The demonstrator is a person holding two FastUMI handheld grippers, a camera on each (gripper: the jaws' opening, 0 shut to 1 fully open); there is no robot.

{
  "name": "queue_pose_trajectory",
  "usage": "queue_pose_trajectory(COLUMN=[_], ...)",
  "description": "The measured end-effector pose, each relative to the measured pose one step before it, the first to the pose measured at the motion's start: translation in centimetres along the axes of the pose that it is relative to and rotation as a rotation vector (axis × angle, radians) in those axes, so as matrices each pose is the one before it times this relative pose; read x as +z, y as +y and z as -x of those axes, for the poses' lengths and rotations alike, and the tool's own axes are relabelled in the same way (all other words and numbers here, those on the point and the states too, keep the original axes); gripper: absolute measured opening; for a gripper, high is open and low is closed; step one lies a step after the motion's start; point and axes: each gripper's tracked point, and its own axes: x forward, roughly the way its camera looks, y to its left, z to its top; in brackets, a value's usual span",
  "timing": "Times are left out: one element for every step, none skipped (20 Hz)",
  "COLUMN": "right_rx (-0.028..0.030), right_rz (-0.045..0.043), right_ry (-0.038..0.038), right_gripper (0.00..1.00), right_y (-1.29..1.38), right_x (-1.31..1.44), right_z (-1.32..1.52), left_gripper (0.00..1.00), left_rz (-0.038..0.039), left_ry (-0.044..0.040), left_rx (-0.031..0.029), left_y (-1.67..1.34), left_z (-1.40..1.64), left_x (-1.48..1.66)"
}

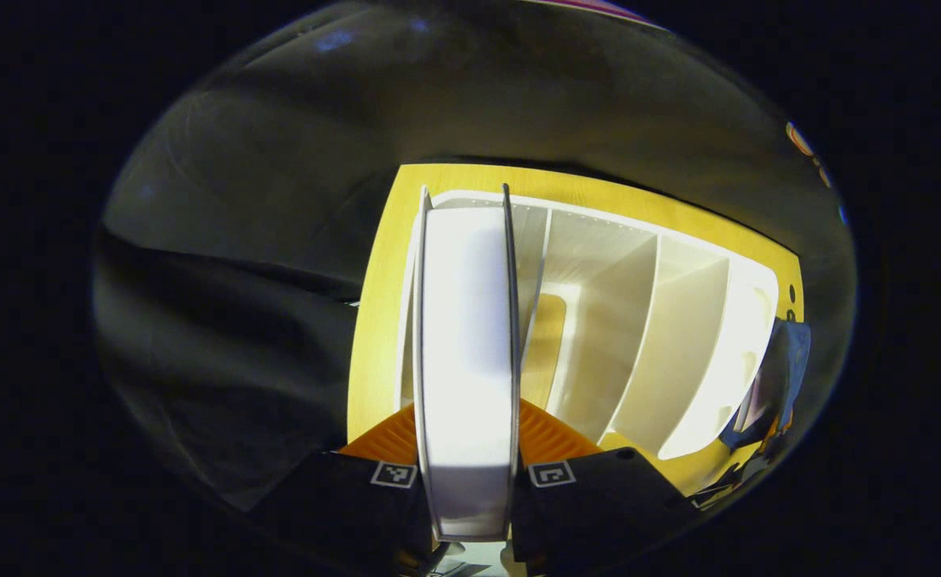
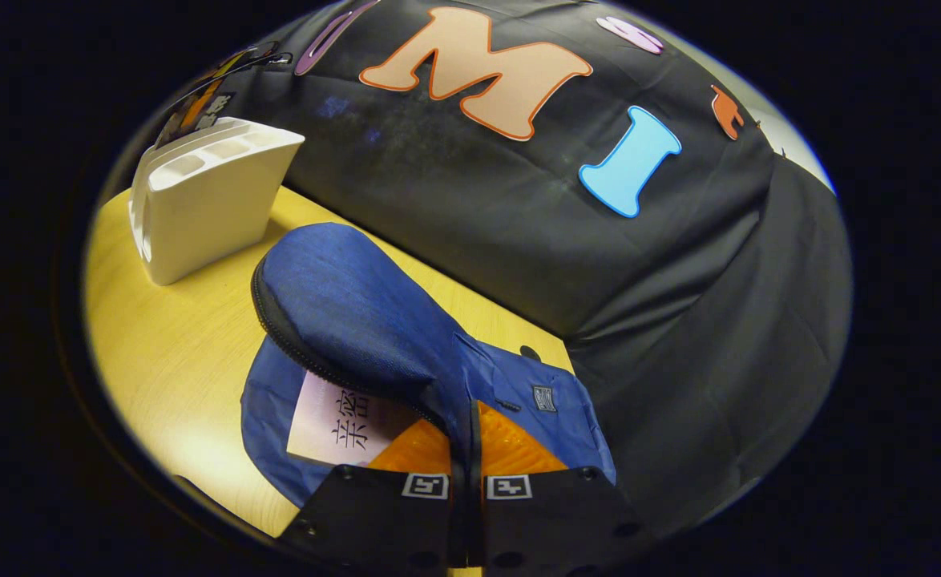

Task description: Open the schoolbag, grab two books from the bookshelf and put them into the schoolbag.

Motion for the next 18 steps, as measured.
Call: queue_pose_trajectory(right_rx=[0.00666, 0.00738, 0.00544, 0.00635, 0.00369, 0.00633, 0.00503, 0.00345, 0.00469, 0.00567, 0.00825, 0.00467, 0.00375, 0.00214, 0.00346, 0.00274, 0.00246, -0.00037], right_rz=[-0.00058, 0.00050, -0.00173, -0.00236, -0.00051, 0.00171, 0.00449, 0.00382, -0.00238, -0.00852, -0.00917, -0.00861, -0.00579, -0.00354, -0.00444, -0.00264, -0.00363, -0.00308], right_ry=[-0.00440, -0.00387, -0.00406, -0.00335, -0.00513, -0.00218, -0.00308, -0.00353, -0.00193, -0.00122, 0.00005, 0.00002, -0.00185, -0.00158, -0.00174, -0.00055, 0.00085, -0.00115], right_gripper=[0.04, 0.01, 0.01, 0.04, 0.04, 0.04, 0.01, 0.04, 0.04, 0.04, 0.04, 0.04, 0.01, 0.04, 0.04, 0.04, 0.04, 0.06], right_y=[0.027, -0.008, -0.045, -0.022, -0.084, -0.033, 0.013, -0.133, -0.004, -0.025, 0.022, -0.039, -0.018, -0.059, 0.043, -0.021, 0.033, -0.061], right_x=[-0.041, 0.027, -0.062, 0.039, -0.084, -0.075, -0.055, 0.033, -0.058, -0.011, -0.240, -0.058, 0.108, 0.069, -0.167, 0.011, -0.053, 0.029], right_z=[-0.016, -0.010, 0.026, 0.042, 0.013, 0.102, 0.092, 0.054, 0.060, 0.090, -0.002, 0.090, 0.004, 0.071, 0.008, -0.024, 0.046, 0.014], left_gripper=[0.36, 0.36, 0.36, 0.36, 0.36, 0.38, 0.36, 0.36, 0.36, 0.36, 0.35, 0.35, 0.35, 0.33, 0.35, 0.35, 0.35, 0.35], left_rz=[0.00959, 0.00572, 0.00584, 0.01075, 0.00964, 0.00799, 0.00576, 0.01072, 0.01501, 0.02423, 0.02535, 0.02057, 0.01156, 0.01012, -0.00020, 0.00592, 0.01051, 0.00700], left_ry=[-0.00350, -0.00720, -0.00532, -0.01261, -0.00320, -0.01032, -0.01155, -0.01878, -0.01836, -0.01332, -0.01500, -0.01461, -0.01478, -0.01804, -0.01702, -0.02007, -0.01786, -0.02368], left_rx=[0.00242, 0.00675, 0.00141, 0.00560, 0.00524, 0.00738, 0.00764, 0.00686, 0.00189, -0.00691, -0.00728, -0.00576, -0.00158, 0.00015, -0.00520, -0.00776, -0.00870, -0.01571], left_y=[-0.034, 0.086, 0.011, 0.229, 0.193, 0.283, 0.183, 0.233, 0.177, 0.123, 0.104, 0.257, 0.207, 0.359, 0.227, -0.117, -0.293, -0.811], left_z=[0.784, 0.635, 0.801, 1.070, 0.978, 1.022, 0.962, 0.876, 0.984, 1.043, 1.140, 1.083, 0.980, 0.852, 0.950, 0.968, 0.910, 0.956], left_x=[-0.343, -0.212, -0.226, -0.346, -0.311, -0.257, -0.214, -0.345, -0.207, -0.197, -0.247, -0.148, -0.113, -0.401, -0.221, -0.243, -0.108, -0.057])
